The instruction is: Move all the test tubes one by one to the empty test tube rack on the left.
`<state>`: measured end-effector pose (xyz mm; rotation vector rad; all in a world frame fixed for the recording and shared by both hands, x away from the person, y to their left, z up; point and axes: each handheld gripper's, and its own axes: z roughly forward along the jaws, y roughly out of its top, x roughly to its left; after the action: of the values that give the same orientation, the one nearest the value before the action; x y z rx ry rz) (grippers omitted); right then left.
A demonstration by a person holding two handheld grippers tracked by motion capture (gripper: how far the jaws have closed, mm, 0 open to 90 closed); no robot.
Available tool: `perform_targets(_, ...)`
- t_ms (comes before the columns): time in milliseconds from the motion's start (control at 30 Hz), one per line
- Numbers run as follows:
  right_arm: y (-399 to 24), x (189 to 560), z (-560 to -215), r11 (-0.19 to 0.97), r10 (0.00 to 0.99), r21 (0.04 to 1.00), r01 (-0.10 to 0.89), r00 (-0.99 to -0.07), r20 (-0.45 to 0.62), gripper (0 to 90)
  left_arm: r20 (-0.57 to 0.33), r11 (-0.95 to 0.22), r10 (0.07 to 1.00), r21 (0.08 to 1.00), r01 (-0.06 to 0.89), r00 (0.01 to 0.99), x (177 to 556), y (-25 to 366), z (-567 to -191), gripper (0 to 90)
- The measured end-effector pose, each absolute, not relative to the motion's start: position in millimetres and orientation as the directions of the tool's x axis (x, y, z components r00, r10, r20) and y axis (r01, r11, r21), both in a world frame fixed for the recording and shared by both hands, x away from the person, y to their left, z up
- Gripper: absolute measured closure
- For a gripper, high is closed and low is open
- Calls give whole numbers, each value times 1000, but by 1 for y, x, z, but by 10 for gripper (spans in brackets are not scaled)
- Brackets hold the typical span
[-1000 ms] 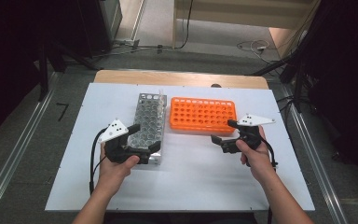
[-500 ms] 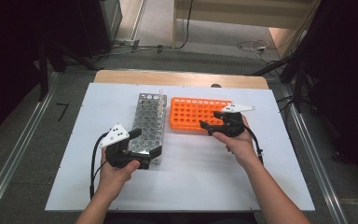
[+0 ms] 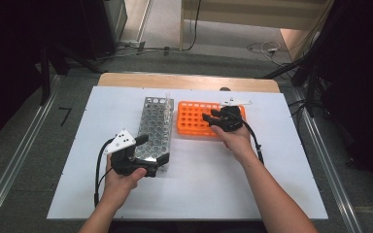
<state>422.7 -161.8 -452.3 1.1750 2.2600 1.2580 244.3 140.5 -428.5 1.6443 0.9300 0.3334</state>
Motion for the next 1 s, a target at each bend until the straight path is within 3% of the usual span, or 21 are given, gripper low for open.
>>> perform_targets(367,-142,435,-462,255,824,778,573,-550,135,669,-259,-19,721,920,392,643,244,143,-428,0)
perform_targets(533,-139,434,-463,269,833,792,548,-546,94,737,-256,-19,723,921,390,641,244,144,-428,0)
perform_targets(1000,-155,421,-441,269,787,847,458,-611,80,742,-252,-26,720,922,387,647,244,139,-429,0)
